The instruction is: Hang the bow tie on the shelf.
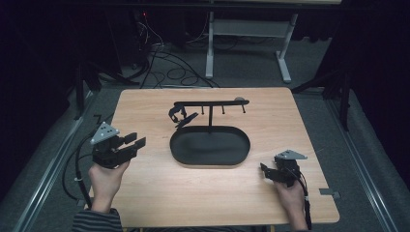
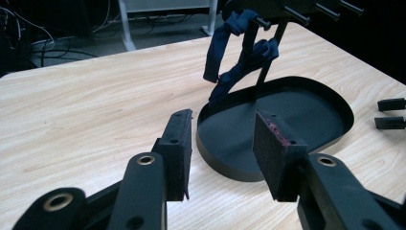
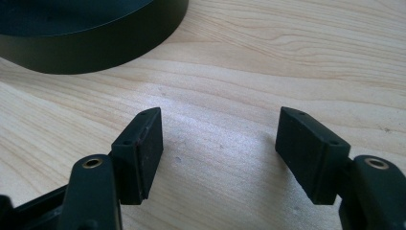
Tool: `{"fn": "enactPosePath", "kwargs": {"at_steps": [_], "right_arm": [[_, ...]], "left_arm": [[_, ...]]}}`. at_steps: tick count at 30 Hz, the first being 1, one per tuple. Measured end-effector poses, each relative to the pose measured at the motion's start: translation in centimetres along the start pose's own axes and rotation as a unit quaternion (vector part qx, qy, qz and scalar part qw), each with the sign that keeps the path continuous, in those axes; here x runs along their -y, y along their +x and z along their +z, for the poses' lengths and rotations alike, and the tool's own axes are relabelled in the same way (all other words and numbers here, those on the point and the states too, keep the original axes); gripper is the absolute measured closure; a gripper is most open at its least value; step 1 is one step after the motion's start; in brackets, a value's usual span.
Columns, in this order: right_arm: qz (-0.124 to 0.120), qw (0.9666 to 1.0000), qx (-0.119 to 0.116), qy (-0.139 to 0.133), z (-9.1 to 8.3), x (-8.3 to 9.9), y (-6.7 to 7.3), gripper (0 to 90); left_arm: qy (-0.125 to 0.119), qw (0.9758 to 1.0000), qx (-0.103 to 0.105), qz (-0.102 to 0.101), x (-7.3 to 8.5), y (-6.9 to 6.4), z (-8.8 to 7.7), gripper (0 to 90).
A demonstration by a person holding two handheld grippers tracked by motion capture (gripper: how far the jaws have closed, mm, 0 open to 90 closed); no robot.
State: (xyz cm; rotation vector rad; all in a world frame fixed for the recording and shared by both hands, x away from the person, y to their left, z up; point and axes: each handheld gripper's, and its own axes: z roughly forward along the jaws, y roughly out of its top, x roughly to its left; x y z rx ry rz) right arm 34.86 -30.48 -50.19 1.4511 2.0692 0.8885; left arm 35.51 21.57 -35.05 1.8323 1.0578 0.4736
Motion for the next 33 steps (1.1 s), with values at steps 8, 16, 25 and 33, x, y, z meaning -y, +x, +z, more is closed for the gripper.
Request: {"fn": "enactPosePath", "kwargs": {"at_steps": [8, 16, 25, 33], "right_arm": [[0.000, 1.0000, 0.000, 0.000, 0.0, 0.0, 0.0, 34.9], [-0.001, 1.0000, 0.001, 0.001, 0.0, 0.0, 0.0, 34.9], [0.001, 1.0000, 0.002, 0.001, 0.0, 0.0, 0.1, 35.0], [0.001, 1.0000, 0.002, 0.001, 0.0, 0.0, 0.1, 35.0]], "left_arm": [[-0.001, 0.9999, 0.010, -0.008, 0.7, 0.0, -0.1, 58.5], [0.015, 0.9998, -0.009, 0.010, 1.5, -0.6, 0.0, 58.2], [0.023, 0.9997, -0.010, 0.005, 2.6, -0.5, 0.1, 58.1], [0.031, 0.9995, -0.007, -0.001, 3.6, -0.6, 0.5, 57.7]]}}
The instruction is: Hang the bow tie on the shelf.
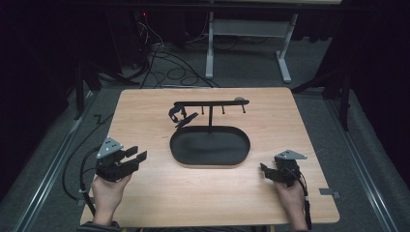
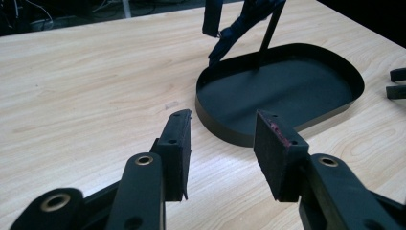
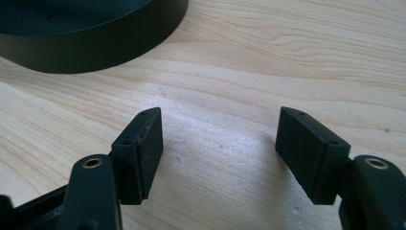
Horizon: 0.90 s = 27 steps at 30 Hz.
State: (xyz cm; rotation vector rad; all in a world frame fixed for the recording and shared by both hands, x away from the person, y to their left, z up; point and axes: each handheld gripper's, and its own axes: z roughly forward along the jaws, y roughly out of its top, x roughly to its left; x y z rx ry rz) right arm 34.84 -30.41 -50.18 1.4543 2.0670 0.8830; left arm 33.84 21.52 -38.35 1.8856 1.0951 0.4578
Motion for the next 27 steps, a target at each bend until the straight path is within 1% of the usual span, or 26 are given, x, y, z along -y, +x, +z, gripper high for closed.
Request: {"fn": "enactPosePath", "kwargs": {"at_steps": [4, 15, 27], "right_arm": [[-0.001, 1.0000, 0.000, 0.000, 0.0, 0.0, 0.0, 34.9], [0.000, 1.0000, 0.000, 0.000, 0.0, 0.0, 0.0, 35.0], [-0.001, 1.0000, 0.001, 0.000, 0.0, 0.0, 0.0, 35.0]], "left_arm": [[0.002, 1.0000, 0.006, -0.006, 0.3, 0.1, 0.1, 57.5], [0.010, 0.9999, 0.005, -0.013, 1.4, 0.3, 0.3, 57.1], [0.029, 0.9993, 0.006, -0.025, 3.3, 0.2, 1.5, 56.5]]}}
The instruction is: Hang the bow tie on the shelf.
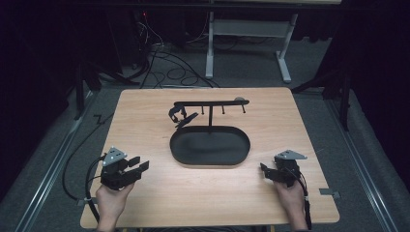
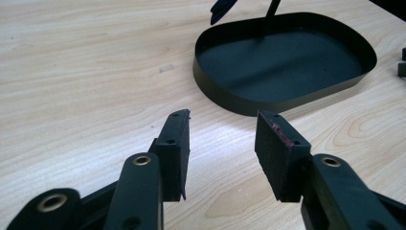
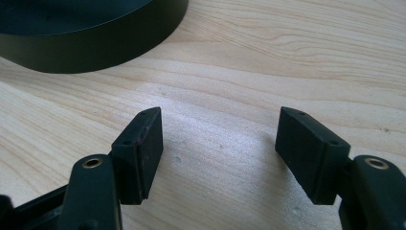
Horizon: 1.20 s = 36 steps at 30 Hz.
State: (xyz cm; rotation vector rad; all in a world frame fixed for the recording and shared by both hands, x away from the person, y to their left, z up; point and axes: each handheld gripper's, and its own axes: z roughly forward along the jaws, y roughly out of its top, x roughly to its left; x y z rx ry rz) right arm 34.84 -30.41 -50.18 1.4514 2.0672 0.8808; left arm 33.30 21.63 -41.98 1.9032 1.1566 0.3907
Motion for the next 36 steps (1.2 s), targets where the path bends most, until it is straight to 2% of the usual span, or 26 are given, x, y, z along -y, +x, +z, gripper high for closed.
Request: {"fn": "enactPosePath", "kwargs": {"at_steps": [12, 25, 36], "right_arm": [[0.000, 1.0000, 0.000, 0.000, 0.0, 0.0, 0.0, 35.0], [0.000, 1.0000, 0.000, 0.000, 0.0, 0.0, 0.0, 35.0], [0.000, 1.0000, 0.000, 0.000, 0.0, 0.0, 0.0, 35.0]], "left_arm": [[0.012, 0.9997, 0.014, -0.013, 1.5, -0.3, 1.6, 55.6], [0.030, 0.9995, 0.008, -0.008, 2.8, -0.9, 4.0, 55.1], [0.041, 0.9991, -0.012, 0.003, 3.7, -1.1, 5.6, 52.6]]}}
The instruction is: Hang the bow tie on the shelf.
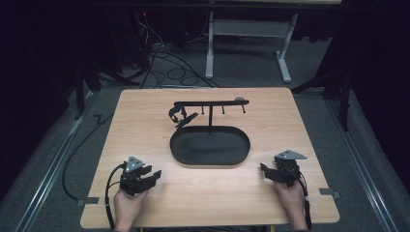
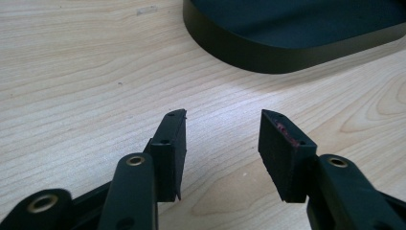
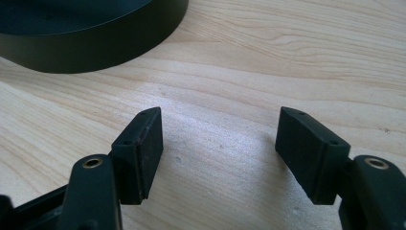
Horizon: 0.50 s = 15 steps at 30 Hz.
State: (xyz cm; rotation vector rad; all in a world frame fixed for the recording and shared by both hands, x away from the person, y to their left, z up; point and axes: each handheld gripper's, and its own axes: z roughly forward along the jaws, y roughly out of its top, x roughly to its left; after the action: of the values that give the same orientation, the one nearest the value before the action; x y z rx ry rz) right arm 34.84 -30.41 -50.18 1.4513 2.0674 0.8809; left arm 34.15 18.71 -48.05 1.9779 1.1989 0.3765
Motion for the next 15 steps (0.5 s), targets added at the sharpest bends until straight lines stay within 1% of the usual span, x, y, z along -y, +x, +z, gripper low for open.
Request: {"fn": "enactPosePath", "kwargs": {"at_steps": [3, 4, 5, 7, 8, 9, 10, 11, 12, 14, 15], "right_arm": [[0.000, 1.0000, 0.000, 0.000, 0.0, 0.0, 0.0, 35.0], [0.000, 1.0000, 0.000, 0.000, 0.0, 0.0, 0.0, 35.0], [0.000, 1.0000, 0.000, 0.000, 0.0, 0.0, 0.0, 35.0], [0.000, 1.0000, 0.000, 0.000, 0.0, 0.0, 0.0, 35.0], [0.000, 1.0000, 0.000, 0.000, 0.0, 0.0, 0.0, 35.0], [0.000, 1.0000, 0.000, 0.000, 0.0, 0.0, 0.0, 35.0], [0.000, 1.0000, 0.000, 0.000, 0.0, 0.0, 0.0, 35.0], [0.000, 1.0000, 0.000, 0.000, 0.0, 0.0, 0.0, 35.0], [0.000, 1.0000, 0.000, 0.000, 0.0, 0.0, 0.0, 35.0], [0.000, 1.0000, 0.000, 0.000, 0.0, 0.0, 0.0, 35.0], [-0.001, 1.0000, 0.000, 0.000, 0.0, 0.0, 0.0, 35.0]], "left_arm": [[0.003, 0.9999, -0.011, 0.004, 0.2, -0.1, 0.5, 52.2], [0.004, 0.9997, -0.022, 0.011, 0.4, -0.1, 0.8, 51.7], [0.004, 0.9997, -0.022, 0.011, 0.4, -0.1, 0.8, 51.4], [0.003, 0.9995, -0.029, 0.015, 0.5, -0.3, 1.1, 51.1], [0.005, 0.9989, -0.042, 0.022, 0.7, -0.4, 1.4, 49.6], [0.005, 0.9989, -0.042, 0.022, 0.7, -0.4, 1.4, 49.0], [0.011, 0.9978, -0.057, 0.032, 1.0, -0.6, 1.8, 48.4], [0.011, 0.9978, -0.057, 0.032, 1.0, -0.6, 1.8, 47.6], [0.007, 0.9970, -0.067, 0.038, 1.4, -0.7, 2.2, 46.6], [-0.006, 0.9975, -0.064, 0.030, 1.7, -0.7, 2.3, 45.1], [-0.006, 0.9976, -0.064, 0.026, 1.7, -0.6, 2.3, 44.9]]}}
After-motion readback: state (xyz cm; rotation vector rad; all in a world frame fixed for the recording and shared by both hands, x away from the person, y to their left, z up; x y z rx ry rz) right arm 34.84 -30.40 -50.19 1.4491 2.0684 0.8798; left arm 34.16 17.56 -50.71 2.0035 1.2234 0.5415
